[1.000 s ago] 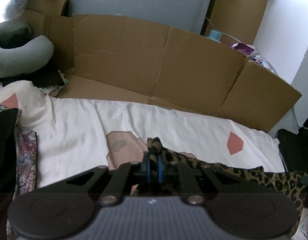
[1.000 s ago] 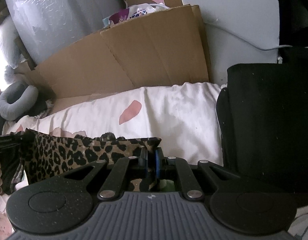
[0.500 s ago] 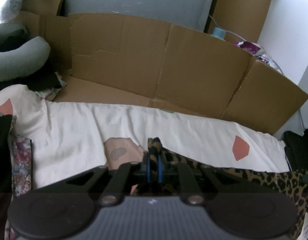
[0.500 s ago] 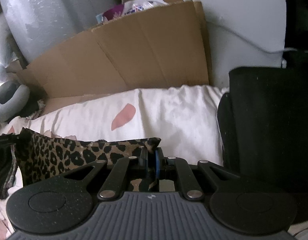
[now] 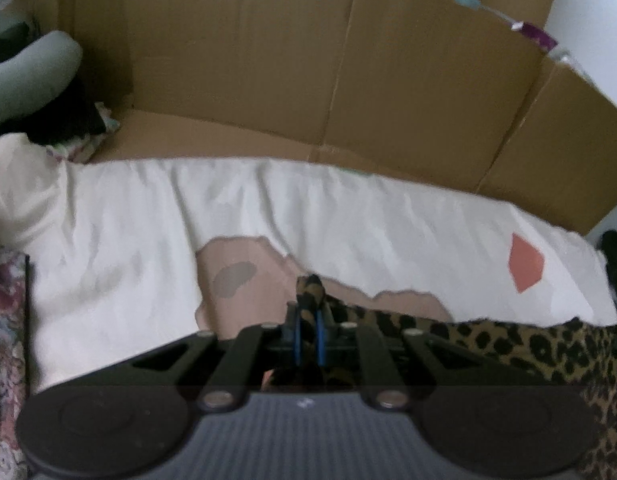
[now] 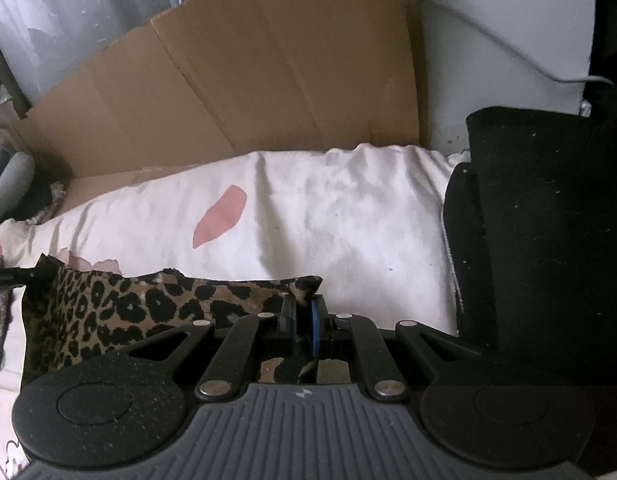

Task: Fold clothes

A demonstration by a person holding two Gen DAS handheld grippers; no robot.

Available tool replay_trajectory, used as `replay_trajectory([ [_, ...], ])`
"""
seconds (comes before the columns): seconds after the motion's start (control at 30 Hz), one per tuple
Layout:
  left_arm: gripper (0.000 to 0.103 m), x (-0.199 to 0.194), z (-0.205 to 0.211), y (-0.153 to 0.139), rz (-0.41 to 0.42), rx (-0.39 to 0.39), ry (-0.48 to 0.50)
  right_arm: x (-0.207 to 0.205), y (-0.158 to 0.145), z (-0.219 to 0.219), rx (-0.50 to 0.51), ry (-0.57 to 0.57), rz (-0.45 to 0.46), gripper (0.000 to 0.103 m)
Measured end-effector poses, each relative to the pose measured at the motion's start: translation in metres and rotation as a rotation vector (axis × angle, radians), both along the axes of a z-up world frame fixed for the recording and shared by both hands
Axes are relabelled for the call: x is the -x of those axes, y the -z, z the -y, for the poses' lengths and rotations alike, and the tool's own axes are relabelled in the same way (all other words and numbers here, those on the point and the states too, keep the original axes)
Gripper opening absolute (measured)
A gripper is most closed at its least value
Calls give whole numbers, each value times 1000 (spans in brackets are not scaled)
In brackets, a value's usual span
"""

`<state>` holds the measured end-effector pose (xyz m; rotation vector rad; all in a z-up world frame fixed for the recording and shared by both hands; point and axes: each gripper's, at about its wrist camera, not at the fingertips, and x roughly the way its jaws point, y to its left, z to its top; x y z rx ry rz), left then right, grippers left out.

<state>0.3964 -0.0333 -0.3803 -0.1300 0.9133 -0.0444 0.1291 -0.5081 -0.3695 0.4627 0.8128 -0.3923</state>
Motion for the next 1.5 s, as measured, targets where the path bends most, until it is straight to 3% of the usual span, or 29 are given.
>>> replay_trajectory([
  [0.23, 13, -4, 10, 15, -13, -67, 51, -10, 22, -1, -2, -24, -45, 5],
  [0.3, 21, -5, 13, 16, -10, -102, 72, -11, 27, -3, 3, -25, -59, 7],
  [0.33, 32, -5, 13, 14, -8, -132, 73, -11, 29, -4, 7, -20, -66, 8],
  [0.37, 45, -5, 13, 13, -7, -161, 75, -11, 29, -4, 15, -12, -74, 18],
  [0.43, 52, -4, 7, 8, -9, -172, 46, -11, 26, -5, 46, 8, -96, 31],
  [0.47, 52, -2, 4, 4, -2, -156, 30, -11, 24, -5, 61, 18, -106, 37],
  [0.63, 51, 10, -4, -19, 47, -105, -36, 3, 10, -4, 91, 60, -88, 37],
  [0.83, 55, 21, 8, -40, 78, 10, -37, 12, -12, -8, 101, 49, -11, 37],
  [1.2, 55, 43, 69, -60, 100, 84, 115, -2, -29, -30, 57, -25, 70, 35],
  [1.33, 54, 49, 82, -56, 88, 102, 152, -5, -34, -45, 39, -70, 100, 34],
  [1.5, 45, 52, 99, -40, 37, 103, 207, -15, -28, -68, 2, -129, 99, 31],
])
